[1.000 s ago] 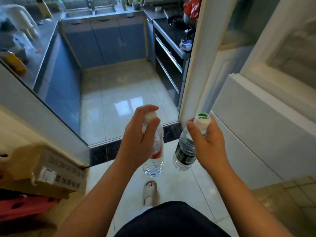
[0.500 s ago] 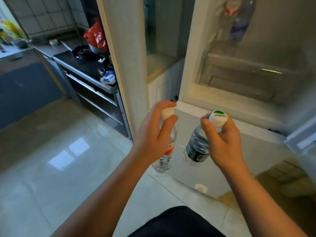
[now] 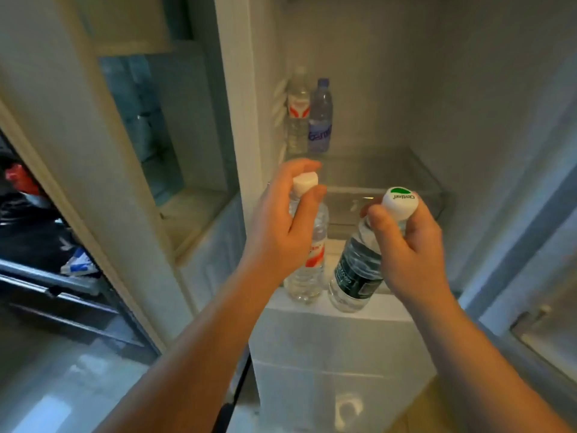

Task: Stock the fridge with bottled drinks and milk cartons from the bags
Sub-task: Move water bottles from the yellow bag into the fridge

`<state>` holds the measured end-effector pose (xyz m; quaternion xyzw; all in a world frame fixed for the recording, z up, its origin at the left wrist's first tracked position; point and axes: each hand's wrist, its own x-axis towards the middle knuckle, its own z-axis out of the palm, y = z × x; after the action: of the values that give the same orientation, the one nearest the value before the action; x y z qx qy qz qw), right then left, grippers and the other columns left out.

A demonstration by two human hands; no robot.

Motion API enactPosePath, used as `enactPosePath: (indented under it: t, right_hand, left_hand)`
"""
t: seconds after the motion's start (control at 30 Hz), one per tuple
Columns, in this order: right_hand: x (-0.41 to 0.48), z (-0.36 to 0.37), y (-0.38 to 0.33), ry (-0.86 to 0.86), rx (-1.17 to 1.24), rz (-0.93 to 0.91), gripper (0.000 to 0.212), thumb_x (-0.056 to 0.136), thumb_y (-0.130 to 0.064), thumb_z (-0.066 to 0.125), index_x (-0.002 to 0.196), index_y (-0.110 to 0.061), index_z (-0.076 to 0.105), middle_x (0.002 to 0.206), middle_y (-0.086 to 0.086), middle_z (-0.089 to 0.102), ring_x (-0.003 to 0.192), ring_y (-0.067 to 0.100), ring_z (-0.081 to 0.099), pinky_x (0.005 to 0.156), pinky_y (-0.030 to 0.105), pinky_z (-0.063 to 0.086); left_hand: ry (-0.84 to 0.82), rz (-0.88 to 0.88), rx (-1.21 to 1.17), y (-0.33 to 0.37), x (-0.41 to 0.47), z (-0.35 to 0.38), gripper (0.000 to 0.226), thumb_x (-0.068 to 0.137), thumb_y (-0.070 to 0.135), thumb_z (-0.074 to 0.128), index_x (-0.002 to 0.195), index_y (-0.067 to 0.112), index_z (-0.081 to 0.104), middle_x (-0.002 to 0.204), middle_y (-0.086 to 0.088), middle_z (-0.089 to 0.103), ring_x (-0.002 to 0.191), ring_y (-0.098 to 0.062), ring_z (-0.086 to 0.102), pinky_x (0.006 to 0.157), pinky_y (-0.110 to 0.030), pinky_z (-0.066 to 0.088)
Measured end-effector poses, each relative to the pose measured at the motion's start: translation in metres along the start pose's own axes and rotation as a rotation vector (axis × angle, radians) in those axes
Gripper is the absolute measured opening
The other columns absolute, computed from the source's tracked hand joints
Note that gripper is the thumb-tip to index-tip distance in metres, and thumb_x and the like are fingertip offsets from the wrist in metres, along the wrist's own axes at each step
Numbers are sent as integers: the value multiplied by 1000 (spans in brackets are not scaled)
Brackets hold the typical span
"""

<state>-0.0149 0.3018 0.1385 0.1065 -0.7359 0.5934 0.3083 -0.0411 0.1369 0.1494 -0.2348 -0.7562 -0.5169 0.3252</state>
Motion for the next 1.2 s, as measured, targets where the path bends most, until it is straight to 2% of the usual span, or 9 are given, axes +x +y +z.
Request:
enactPosePath:
  t: [0.1, 0.3, 0.43, 0.5, 0.77, 0.93, 1.0, 1.13, 1.2]
  right_hand:
    - [43, 3, 10, 31, 47, -59, 41, 84, -43, 56, 92, -3, 59, 81, 6, 62, 73, 12, 57, 66, 24, 46]
    - [130, 12, 32, 94, 101, -139, 17, 90, -23, 60, 87, -8, 54, 74, -5, 55, 66, 1, 50, 61, 14, 41]
    - [180, 14, 50, 104, 111, -157, 12, 93, -15, 62, 87, -15, 52, 72, -10, 53, 64, -4, 49, 61, 10, 40]
    - [202, 14, 60, 110, 84, -154, 12, 94, -16, 62, 88, -17, 52, 74, -11, 53, 64, -5, 50, 61, 9, 39]
    - [254, 11, 105, 93, 54, -49, 10, 93, -23, 63, 88, -20, 55, 74, -7, 58, 65, -1, 53, 62, 13, 43]
    - [271, 5, 120, 16, 33, -2, 7, 92, -30, 63, 90, -28, 56, 79, -11, 62, 73, -1, 60, 67, 14, 48]
    - [272, 3, 130, -21, 19, 23, 10, 90, -31, 65, 95, -30, 57, 85, -11, 65, 81, 1, 64, 76, 21, 51]
    - [260, 0, 156, -110, -23, 125, 41, 86, -34, 69, 123, -29, 53, 106, -15, 66, 98, -3, 63, 87, 25, 50]
    - [250, -2, 168, -133, -23, 132, 41, 86, -30, 71, 122, -31, 52, 107, -20, 66, 100, -7, 62, 85, 18, 49]
  left_hand:
    - [38, 83, -17, -6, 43, 19, 22, 100, 31, 50, 121, 33, 48, 111, 21, 57, 103, -8, 60, 87, -40, 54]
    - [64, 177, -57, -27, 122, 60, 23, 100, 27, 50, 122, 20, 50, 115, -1, 61, 105, -14, 61, 89, -41, 53]
    - [179, 204, -55, -49, 165, 89, 21, 97, 21, 55, 117, 16, 52, 103, 14, 57, 96, 1, 57, 85, -24, 49]
    - [231, 201, -63, -61, 183, 103, 20, 95, 24, 55, 114, 22, 51, 102, 18, 57, 95, 0, 57, 85, -27, 49]
    - [167, 107, -102, -108, 222, 155, 19, 97, 21, 56, 114, 13, 55, 105, -4, 62, 96, -16, 62, 84, -29, 50]
    - [78, 0, -159, -131, 227, 172, 21, 102, 26, 50, 122, 21, 52, 109, 3, 62, 100, -11, 64, 87, -32, 55]
    - [64, -38, -192, -134, 227, 177, 24, 102, 30, 48, 125, 27, 50, 116, 3, 62, 105, -11, 64, 90, -32, 54]
    - [13, -160, -257, -144, 210, 180, 41, 96, 51, 46, 126, 23, 53, 116, 7, 65, 107, -6, 63, 91, -30, 53]
    - [-38, -228, -280, -160, 193, 180, 46, 89, 62, 45, 127, 35, 50, 118, 17, 64, 109, -2, 62, 91, -28, 53]
